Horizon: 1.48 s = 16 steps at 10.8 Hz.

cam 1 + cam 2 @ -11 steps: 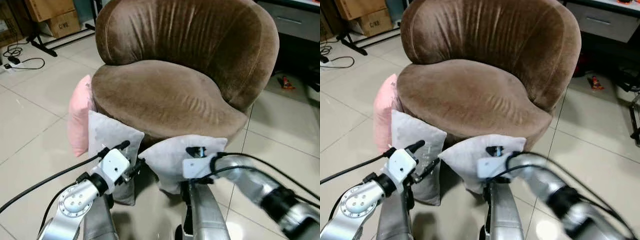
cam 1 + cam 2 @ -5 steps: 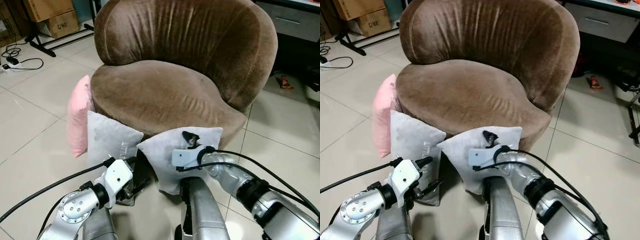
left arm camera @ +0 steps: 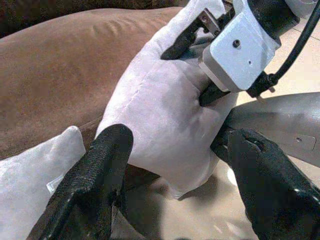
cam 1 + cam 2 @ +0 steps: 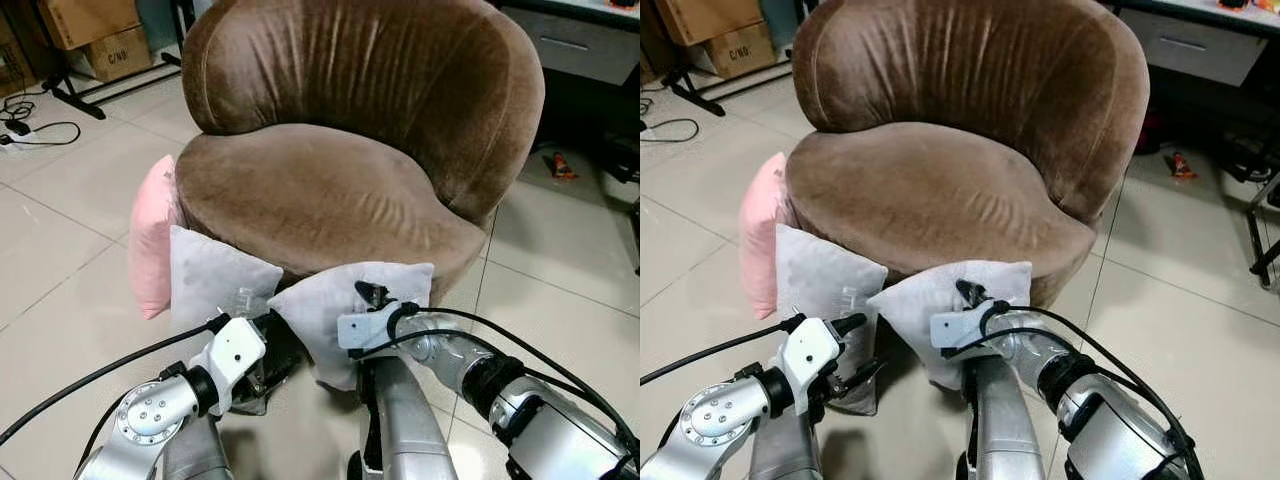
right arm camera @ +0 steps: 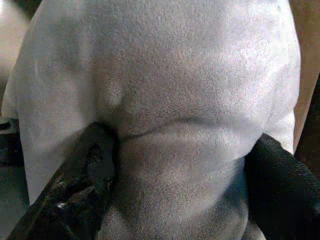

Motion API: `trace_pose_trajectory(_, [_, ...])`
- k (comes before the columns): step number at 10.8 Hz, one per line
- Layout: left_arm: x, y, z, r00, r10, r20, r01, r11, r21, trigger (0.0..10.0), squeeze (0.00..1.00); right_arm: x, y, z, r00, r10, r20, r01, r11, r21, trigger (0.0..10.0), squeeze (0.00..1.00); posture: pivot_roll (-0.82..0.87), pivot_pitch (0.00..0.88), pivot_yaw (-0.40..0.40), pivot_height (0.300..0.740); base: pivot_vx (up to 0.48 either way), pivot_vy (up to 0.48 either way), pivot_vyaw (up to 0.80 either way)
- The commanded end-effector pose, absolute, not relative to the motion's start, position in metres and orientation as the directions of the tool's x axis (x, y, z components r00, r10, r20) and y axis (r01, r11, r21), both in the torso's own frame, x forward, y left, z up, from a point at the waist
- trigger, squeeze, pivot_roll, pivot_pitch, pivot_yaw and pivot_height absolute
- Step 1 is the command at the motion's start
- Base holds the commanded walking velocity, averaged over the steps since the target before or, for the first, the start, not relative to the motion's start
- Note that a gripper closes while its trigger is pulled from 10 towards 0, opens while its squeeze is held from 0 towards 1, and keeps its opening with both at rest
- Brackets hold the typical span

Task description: Move the pillow to the sofa from floor

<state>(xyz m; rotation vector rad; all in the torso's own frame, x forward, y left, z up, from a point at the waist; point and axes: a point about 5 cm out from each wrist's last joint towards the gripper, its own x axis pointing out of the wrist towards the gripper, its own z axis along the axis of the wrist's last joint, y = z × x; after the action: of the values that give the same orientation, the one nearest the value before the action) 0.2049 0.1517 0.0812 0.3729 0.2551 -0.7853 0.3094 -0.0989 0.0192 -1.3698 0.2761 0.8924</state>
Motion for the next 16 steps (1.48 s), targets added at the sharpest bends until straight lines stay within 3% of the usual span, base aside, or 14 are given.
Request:
trace_pose_trajectory(1, [0.204,0.148,0.083,0.671,-0.652,-0.353,0.737,0.638,0.224,10.0,0.00,0.313,-0.105,0.020,0.665,0.366,-0.651,-0.693,-0.022,-0.721,0.0,0.00,0.01,0.000,-0.089,0.508,0.000,0.000,0.00])
trace_pose_trajectory(3, [0.205,0.148,0.083,0.670,-0.652,-0.354,0.738,0.635,0.226,10.0,0.00,0.311,-0.107,0.019,0.673,0.389,-0.629,-0.706,0.087,-0.703,0.0,0.00,0.01,0.000,-0.084,0.508,0.000,0.000,0.00])
trace_pose_trajectory(6, [0.205,0.147,0.083,0.665,-0.657,-0.356,0.744,0.628,0.230,10.0,0.00,0.309,-0.106,0.016,0.678,0.396,-0.619,-0.711,0.139,-0.690,0.0,0.00,0.01,0.000,-0.079,0.508,0.000,0.000,0.00])
trace_pose_trajectory(16, [0.206,0.145,0.082,0.658,-0.662,-0.359,0.750,0.620,0.232,10.0,0.00,0.292,-0.097,0.007,0.615,0.494,-0.615,-0.747,0.115,-0.655,0.0,0.00,0.00,0.000,-0.076,0.508,0.000,0.000,0.00])
